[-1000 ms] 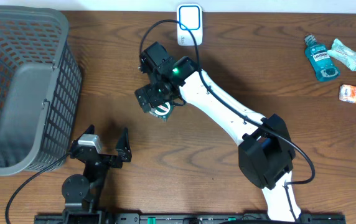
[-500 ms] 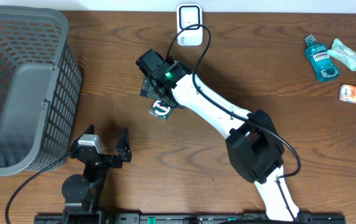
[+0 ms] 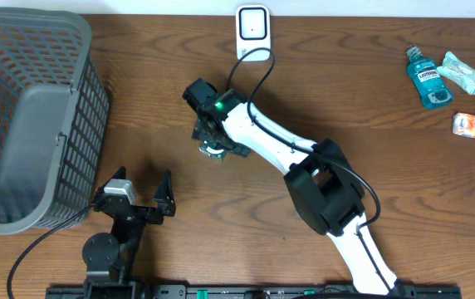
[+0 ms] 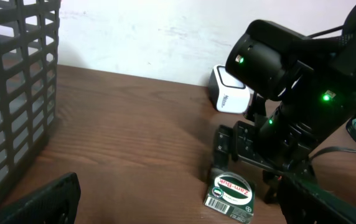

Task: Scan the item barcode
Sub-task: 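Grasp the Zam-Buk tin with the right gripper and lift it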

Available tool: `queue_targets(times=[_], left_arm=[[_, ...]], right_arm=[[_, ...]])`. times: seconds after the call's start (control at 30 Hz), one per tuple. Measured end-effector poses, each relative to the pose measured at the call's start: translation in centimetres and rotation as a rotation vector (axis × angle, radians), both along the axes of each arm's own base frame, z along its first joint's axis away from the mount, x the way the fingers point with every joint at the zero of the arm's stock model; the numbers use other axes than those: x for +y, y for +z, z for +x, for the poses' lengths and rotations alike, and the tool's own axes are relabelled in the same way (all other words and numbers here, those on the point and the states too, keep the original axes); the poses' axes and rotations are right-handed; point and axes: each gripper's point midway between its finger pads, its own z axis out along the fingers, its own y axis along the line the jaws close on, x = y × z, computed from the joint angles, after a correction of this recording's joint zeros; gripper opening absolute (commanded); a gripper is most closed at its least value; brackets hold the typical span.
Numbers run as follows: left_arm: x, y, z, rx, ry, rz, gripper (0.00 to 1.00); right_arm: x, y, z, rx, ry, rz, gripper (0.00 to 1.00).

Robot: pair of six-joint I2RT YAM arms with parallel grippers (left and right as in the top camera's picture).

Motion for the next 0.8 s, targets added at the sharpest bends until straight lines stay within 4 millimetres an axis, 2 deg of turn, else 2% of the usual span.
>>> queue_targets(times=[0.2, 0.33, 0.5, 0.6, 0.7, 0.8], left_arm=[[0.0, 0.0, 0.0, 0.000, 0.000, 0.000, 0.98], [0.0, 0.0, 0.0, 0.000, 0.000, 0.000, 0.98], [0.0, 0.0, 0.0, 0.000, 0.000, 0.000, 0.98], [0.0, 0.0, 0.0, 0.000, 0.000, 0.000, 0.98], [0.0, 0.0, 0.0, 0.000, 0.000, 0.000, 0.98], [0.0, 0.0, 0.0, 0.000, 0.000, 0.000, 0.98]], right_arm=[[0.4, -0.1, -0.5, 0.018, 0.041, 0.004, 0.68], [0.2, -0.3, -1.6, 0.052, 0.086, -0.023, 0.57], [-0.2, -0.4, -2.8, 0.105, 0.161, -0.041, 0.49], [-0.8, -0.4, -3.8, 0.169, 0.216, -0.042, 0.38], [-2.4, -0.2, -5.6, 0.300, 0.271, -0.049, 0.38], [-4.2, 0.2, -6.4, 0.405, 0.311, -0.048, 0.42]])
